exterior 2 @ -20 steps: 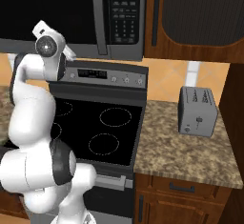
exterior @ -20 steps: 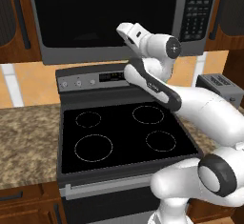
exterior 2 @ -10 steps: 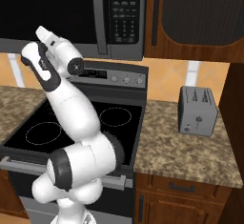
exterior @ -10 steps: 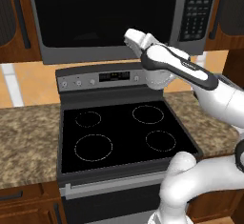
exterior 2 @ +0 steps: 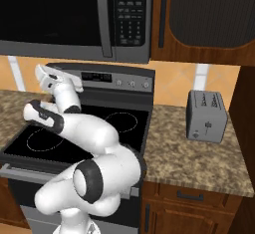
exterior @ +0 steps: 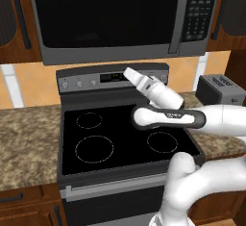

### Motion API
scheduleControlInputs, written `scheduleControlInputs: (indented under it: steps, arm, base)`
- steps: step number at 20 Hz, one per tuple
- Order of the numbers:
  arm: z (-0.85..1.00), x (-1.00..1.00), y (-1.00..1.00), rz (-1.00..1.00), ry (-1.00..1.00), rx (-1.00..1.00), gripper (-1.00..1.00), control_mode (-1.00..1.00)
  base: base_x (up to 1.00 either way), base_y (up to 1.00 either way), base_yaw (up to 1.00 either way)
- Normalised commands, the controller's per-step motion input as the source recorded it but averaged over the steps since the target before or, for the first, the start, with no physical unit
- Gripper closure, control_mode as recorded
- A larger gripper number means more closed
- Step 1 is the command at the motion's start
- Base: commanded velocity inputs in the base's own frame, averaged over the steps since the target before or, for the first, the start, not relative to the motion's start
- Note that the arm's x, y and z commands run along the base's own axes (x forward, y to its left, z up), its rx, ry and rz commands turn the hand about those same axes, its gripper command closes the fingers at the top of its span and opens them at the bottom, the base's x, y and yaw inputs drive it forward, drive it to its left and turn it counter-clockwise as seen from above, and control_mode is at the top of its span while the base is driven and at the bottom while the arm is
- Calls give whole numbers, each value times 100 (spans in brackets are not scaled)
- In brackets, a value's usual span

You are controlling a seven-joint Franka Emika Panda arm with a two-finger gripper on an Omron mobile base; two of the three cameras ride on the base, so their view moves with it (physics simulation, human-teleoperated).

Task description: Open the microwave, place the bowl with waffle inside the microwave, then close the microwave door and turn it on.

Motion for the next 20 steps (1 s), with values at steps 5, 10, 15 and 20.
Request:
scheduleControlInputs:
  steps: [5,10,15,20]
  arm:
    - [69,-93,-61,-22,14,-9,100,-100]
    - [100,-94,-45,-7,-6,-3,100,-100]
    - [81,-68,-47,-8,-16,0,100,-100]
    - [72,-4,-47,-5,4,1,100,-100]
  base:
    - [0,0,0]
    - [0,0,0]
    - [0,0,0]
    - [0,0,0]
